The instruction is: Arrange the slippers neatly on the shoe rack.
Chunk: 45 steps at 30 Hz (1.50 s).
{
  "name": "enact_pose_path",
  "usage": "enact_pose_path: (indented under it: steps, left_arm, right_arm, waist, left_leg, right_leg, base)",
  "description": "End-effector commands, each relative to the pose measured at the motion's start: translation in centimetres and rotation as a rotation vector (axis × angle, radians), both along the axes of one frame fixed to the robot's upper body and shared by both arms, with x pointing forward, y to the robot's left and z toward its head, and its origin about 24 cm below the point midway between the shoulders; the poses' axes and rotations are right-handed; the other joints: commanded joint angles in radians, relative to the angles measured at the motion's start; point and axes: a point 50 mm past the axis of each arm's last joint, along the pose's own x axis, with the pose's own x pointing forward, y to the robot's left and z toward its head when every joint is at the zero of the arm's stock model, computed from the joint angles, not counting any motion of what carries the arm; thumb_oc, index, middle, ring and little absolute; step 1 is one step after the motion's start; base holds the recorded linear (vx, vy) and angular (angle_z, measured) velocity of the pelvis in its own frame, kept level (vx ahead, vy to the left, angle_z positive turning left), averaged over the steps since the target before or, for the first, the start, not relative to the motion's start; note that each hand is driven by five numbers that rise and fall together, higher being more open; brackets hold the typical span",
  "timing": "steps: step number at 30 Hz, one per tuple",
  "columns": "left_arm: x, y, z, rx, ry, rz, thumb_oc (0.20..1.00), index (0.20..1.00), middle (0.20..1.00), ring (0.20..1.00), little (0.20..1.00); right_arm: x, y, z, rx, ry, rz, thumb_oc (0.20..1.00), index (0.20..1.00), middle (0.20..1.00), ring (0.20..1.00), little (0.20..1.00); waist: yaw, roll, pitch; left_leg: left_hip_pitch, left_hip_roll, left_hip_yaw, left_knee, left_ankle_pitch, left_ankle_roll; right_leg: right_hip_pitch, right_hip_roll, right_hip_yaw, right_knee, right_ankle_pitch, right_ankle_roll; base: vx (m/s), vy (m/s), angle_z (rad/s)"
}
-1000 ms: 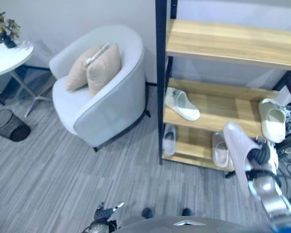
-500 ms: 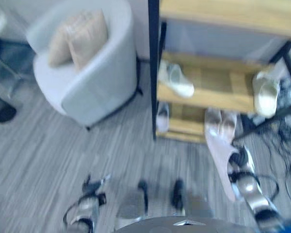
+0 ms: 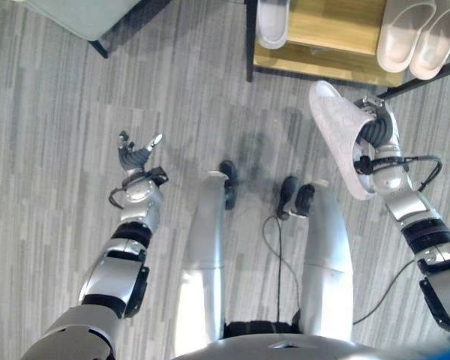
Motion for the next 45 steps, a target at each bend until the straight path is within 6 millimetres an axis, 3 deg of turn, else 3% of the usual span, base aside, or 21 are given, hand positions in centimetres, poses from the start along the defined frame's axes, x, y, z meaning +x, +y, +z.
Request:
enact_pose_path:
  steps: [1, 7, 12, 15, 16, 24, 26, 34, 43, 45]
  left_arm:
    - [-2.0, 1.6, -2.4, -0.010, 0.053, 0.070, 1.000, 1.000, 1.000, 1.000, 1.000]
    - [-1.7, 0.6, -1.9, -0.008, 0.029, 0.009, 1.000, 1.000, 1.000, 1.000, 1.000]
    - [-2.3, 0.2, -2.1, -0.009, 0.020, -0.053, 1.000, 1.000, 1.000, 1.000, 1.000]
    - [-2.5, 0.4, -2.0, 0.009, 0.019, -0.067, 1.000, 1.000, 1.000, 1.000, 1.000]
    - [-2.6, 0.4, -1.7, 0.024, 0.009, -0.088, 1.000, 1.000, 1.000, 1.000, 1.000]
    - [-3.4, -0.4, -1.5, -0.013, -0.042, -0.166, 1.000, 1.000, 1.000, 1.000, 1.000]
    - [-3.8, -0.8, -1.7, -0.005, -0.041, -0.204, 1.000, 1.000, 1.000, 1.000, 1.000]
    - [-5.5, 0.2, -3.1, 0.025, -0.004, -0.194, 1.000, 1.000, 1.000, 1.000, 1.000]
    - [-6.8, 0.3, -4.5, 0.061, 0.044, -0.196, 1.000, 1.000, 1.000, 1.000, 1.000]
    - [-7.1, 0.5, -4.8, 0.051, 0.049, -0.178, 1.000, 1.000, 1.000, 1.000, 1.000]
  right_arm:
    - [-1.0, -1.9, 0.9, 0.077, -0.067, -0.032, 0.200, 0.200, 0.200, 0.200, 0.200]
    - [-0.2, -3.4, 5.6, 0.146, -0.164, -0.088, 0.200, 0.200, 0.200, 0.200, 0.200]
    - [0.3, -4.0, 9.1, 0.171, -0.225, -0.138, 0.200, 0.200, 0.200, 0.200, 0.200]
    - [0.6, -4.2, 11.3, 0.201, -0.257, -0.153, 0.200, 0.200, 0.200, 0.200, 0.200]
    - [0.9, -4.4, 13.0, 0.240, -0.269, -0.155, 0.200, 0.200, 0.200, 0.200, 0.200]
    - [1.9, -2.7, 19.0, 0.305, -0.294, -0.124, 0.200, 0.200, 0.200, 0.200, 0.200]
    - [2.0, -3.1, 20.1, 0.270, -0.253, -0.176, 0.200, 0.200, 0.200, 0.200, 0.200]
    - [1.7, -3.1, 23.0, 0.221, -0.225, -0.330, 0.200, 0.200, 0.200, 0.200, 0.200]
    - [0.3, -5.7, 23.8, 0.299, -0.230, -0.438, 0.200, 0.200, 0.200, 0.200, 0.200]
    - [0.6, -5.2, 23.6, 0.316, -0.241, -0.425, 0.200, 0.200, 0.200, 0.200, 0.200]
  waist:
    - [-0.009, 0.013, -0.111]
    - [0.004, 0.025, -0.101]
    - [0.022, 0.033, -0.066]
    - [0.031, 0.028, -0.037]
    - [0.045, 0.026, -0.021]
    - [0.091, 0.023, -0.019]
    - [0.107, 0.023, -0.019]
    - [0.125, 0.017, -0.019]
    - [0.125, 0.021, -0.019]
    - [0.127, 0.021, -0.019]
  left_leg:
    - [0.054, -0.001, -0.073, -0.010, -0.158, 0.000]
    - [-0.105, -0.015, -0.069, 0.151, -0.208, 0.012]
    - [-0.210, -0.024, -0.072, 0.360, -0.276, 0.010]
    - [-0.210, -0.029, -0.072, 0.407, -0.296, 0.004]
    - [-0.210, -0.028, -0.071, 0.426, -0.306, 0.003]
    - [-0.210, -0.022, -0.075, 0.459, -0.341, -0.002]
    - [-0.210, -0.020, -0.077, 0.461, -0.348, -0.002]
    - [-0.210, -0.009, -0.076, 0.440, -0.341, -0.012]
    - [-0.210, -0.007, -0.072, 0.385, -0.306, -0.030]
    - [-0.210, -0.002, -0.072, 0.386, -0.310, -0.025]
  right_leg:
    - [0.066, -0.039, 0.037, -0.092, -0.023, 0.059]
    - [-0.097, -0.064, 0.072, 0.074, -0.067, 0.056]
    - [-0.201, -0.087, 0.110, 0.271, -0.135, 0.041]
    - [-0.206, -0.095, 0.127, 0.324, -0.155, 0.035]
    - [-0.212, -0.099, 0.133, 0.350, -0.163, 0.032]
    - [-0.220, -0.117, 0.143, 0.384, -0.181, 0.024]
    - [-0.218, -0.123, 0.139, 0.387, -0.180, 0.026]
    - [-0.213, -0.133, 0.135, 0.371, -0.160, 0.028]
    - [-0.222, -0.143, 0.134, 0.348, -0.147, 0.021]
    - [-0.224, -0.140, 0.135, 0.347, -0.141, 0.025]
  base:
    - [0.02, 0.066, -0.03]
    - [0.09, 0.047, 0.02]
    - [0.13, 0.019, 0.08]
    - [0.09, -0.007, 0.03]
    - [0.06, -0.009, 0.04]
    - [0.04, -0.006, 0.01]
    - [0.03, -0.007, 0.07]
    - [0.01, 0.000, 0.04]
    - [0.00, -0.004, 0.01]
    - [0.02, 0.035, 0.03]
